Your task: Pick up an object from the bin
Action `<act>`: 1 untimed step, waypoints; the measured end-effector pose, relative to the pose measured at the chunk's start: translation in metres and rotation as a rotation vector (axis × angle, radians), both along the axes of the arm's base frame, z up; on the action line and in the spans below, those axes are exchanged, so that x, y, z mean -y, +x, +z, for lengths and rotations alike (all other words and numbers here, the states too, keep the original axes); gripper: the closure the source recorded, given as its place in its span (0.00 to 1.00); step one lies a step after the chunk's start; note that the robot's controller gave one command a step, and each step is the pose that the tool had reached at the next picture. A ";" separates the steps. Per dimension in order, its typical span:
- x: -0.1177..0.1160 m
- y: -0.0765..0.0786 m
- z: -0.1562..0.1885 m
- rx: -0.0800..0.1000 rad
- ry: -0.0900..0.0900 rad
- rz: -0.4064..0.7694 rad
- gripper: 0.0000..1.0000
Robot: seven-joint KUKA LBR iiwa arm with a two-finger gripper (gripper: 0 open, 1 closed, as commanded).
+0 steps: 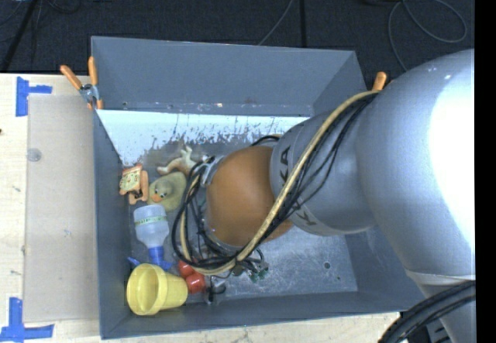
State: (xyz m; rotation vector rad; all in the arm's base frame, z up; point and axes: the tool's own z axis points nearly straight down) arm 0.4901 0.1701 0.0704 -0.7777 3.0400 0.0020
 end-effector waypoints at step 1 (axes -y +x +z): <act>0.000 0.000 0.000 0.000 0.000 -0.001 1.00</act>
Offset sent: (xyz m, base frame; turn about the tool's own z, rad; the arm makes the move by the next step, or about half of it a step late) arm 0.0160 -0.0049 0.1471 -0.0122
